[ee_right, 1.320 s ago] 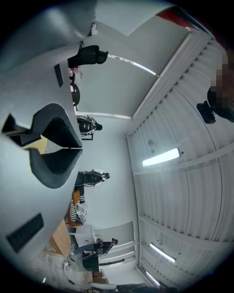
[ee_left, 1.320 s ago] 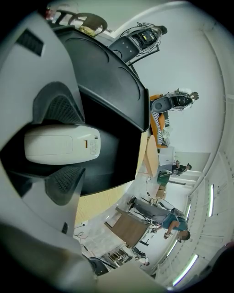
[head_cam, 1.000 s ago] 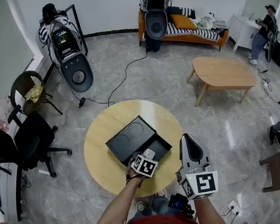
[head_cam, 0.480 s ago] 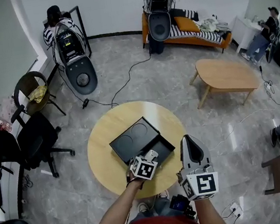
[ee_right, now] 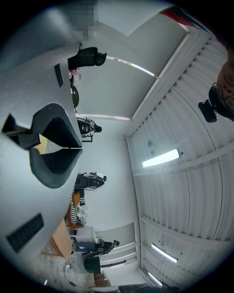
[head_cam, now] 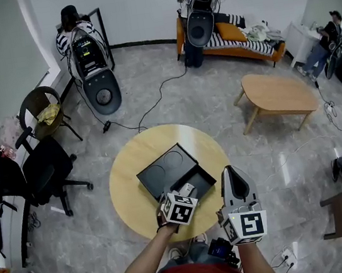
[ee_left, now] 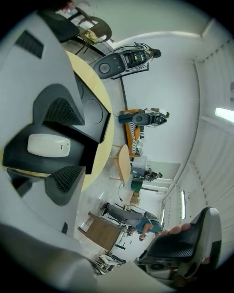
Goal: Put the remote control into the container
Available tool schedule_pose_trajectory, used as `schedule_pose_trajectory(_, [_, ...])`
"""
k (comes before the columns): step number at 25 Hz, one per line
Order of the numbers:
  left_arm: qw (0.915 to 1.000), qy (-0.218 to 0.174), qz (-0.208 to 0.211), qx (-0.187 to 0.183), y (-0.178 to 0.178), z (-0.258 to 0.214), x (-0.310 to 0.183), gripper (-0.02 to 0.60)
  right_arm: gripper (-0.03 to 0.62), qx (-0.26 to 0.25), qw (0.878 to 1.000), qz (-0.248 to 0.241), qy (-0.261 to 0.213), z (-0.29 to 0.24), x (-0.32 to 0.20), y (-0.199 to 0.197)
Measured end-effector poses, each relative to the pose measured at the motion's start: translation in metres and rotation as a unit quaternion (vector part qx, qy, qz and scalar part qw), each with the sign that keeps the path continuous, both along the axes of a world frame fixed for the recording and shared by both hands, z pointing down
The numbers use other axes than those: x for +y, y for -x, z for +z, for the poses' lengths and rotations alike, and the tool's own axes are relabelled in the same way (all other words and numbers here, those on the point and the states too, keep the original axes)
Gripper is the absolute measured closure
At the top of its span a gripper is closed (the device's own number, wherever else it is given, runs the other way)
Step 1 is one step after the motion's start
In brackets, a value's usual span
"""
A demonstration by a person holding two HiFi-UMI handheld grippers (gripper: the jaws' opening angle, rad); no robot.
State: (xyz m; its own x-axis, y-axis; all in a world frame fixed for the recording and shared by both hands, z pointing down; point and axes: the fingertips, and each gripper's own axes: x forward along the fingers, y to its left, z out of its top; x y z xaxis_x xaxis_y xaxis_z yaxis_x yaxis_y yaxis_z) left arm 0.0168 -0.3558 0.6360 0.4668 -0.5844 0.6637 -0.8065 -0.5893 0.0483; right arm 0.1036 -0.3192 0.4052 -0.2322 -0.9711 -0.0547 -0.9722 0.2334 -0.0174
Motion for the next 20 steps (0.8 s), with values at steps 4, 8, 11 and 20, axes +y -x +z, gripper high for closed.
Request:
schedule_pose_trajectory(4, [0.9984,-0.046,-0.020,0.026,0.003,-0.036,0.002,0.305,0.571,0.000,1.000,0.002,-0.001,-0.001,0.002,-0.002])
schedule_pose_trajectory(8, [0.9925,-0.102,-0.040,0.055,0.012,-0.072,0.002,0.306,0.571,0.001,1.000,0.006,-0.001,-0.003,0.004,0.002])
schedule_pose_trajectory(11, [0.9860,-0.139,-0.051,0.075,0.020,-0.096,0.001,0.305,0.571,-0.001,1.000,0.006,-0.001,-0.001,0.003,0.006])
schedule_pose_trajectory(20, [0.9614,-0.236,-0.073,0.122,0.041,-0.173,0.008,0.307,0.571,0.000,1.000,0.000,-0.002,0.000,0.000,0.014])
